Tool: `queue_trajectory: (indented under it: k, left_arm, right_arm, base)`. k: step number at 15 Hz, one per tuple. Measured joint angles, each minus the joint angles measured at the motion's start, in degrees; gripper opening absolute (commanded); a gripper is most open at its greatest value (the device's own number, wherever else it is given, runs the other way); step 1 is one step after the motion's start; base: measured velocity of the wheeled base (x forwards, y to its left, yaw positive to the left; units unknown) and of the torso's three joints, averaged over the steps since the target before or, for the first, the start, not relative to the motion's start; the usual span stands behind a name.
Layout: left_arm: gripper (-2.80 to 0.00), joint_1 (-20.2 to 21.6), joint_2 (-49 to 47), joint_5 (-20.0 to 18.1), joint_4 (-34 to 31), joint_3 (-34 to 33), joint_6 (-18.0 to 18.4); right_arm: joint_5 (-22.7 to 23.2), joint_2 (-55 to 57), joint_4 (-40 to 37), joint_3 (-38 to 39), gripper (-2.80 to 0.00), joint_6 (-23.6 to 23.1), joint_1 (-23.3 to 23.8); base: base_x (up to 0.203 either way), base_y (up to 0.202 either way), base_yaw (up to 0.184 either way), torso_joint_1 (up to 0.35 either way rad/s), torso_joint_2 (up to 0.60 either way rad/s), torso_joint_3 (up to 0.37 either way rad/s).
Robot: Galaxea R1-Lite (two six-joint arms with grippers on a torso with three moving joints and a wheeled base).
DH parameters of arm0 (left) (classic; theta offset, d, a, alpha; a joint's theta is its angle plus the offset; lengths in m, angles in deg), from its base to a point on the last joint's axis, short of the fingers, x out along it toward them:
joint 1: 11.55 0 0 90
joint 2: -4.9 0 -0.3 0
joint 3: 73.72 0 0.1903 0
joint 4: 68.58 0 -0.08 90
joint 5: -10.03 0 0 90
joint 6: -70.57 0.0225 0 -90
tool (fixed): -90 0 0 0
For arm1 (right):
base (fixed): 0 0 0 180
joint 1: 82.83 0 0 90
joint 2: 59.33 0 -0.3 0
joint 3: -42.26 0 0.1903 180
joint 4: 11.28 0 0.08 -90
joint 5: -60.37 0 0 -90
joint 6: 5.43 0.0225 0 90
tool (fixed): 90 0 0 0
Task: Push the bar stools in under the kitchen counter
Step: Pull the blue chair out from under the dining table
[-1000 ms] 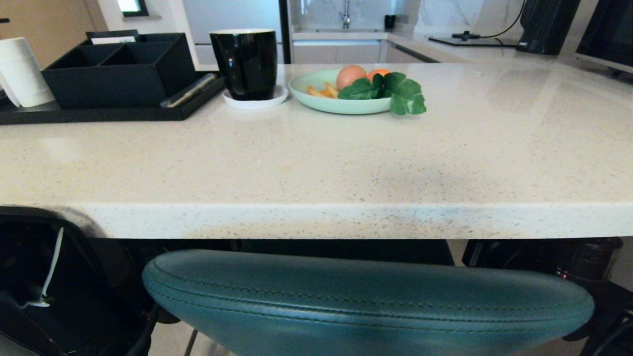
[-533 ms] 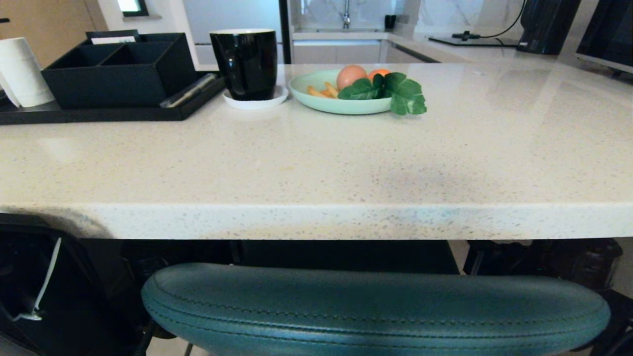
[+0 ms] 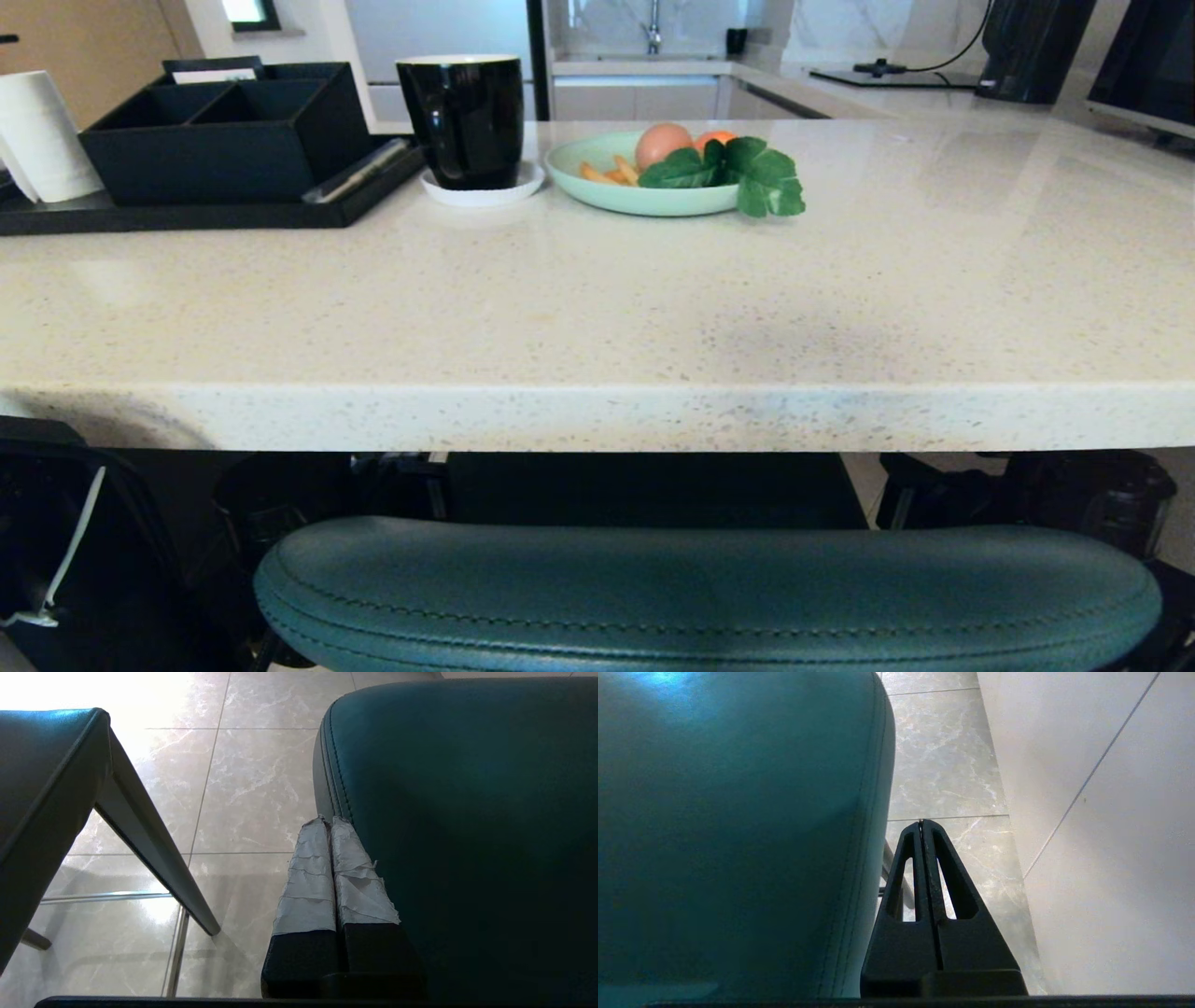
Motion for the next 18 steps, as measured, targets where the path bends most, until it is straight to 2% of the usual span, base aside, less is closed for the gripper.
queue_trajectory:
  k: [4,12,18]
  left_arm:
    - [-2.80,0.0,-0.9,-0.2,0.1,0.4,0.3]
    - [-2.80,0.2,-2.8,0.0,-0.1,0.5,0.5]
    - [-2.80,0.5,-3.3,-0.2,-0.2,0.9,0.6]
  right_arm:
    - [-0.8,-0.4,0.0,0.4,-2.80,-0.1,-0.7]
    - [-2.0,-0.6,0.0,0.9,-2.80,-0.9,-1.6]
    - [-2.3,-0.6,-0.2,0.9,-2.80,-0.9,-2.1]
  base:
    - [-0.013,0.000,-0.001,0.001,0.00,0.002]
    - [-0.170,0.000,-0.001,-0.001,0.00,0.003]
    - [0.000,0.000,0.000,0.000,0.00,0.000]
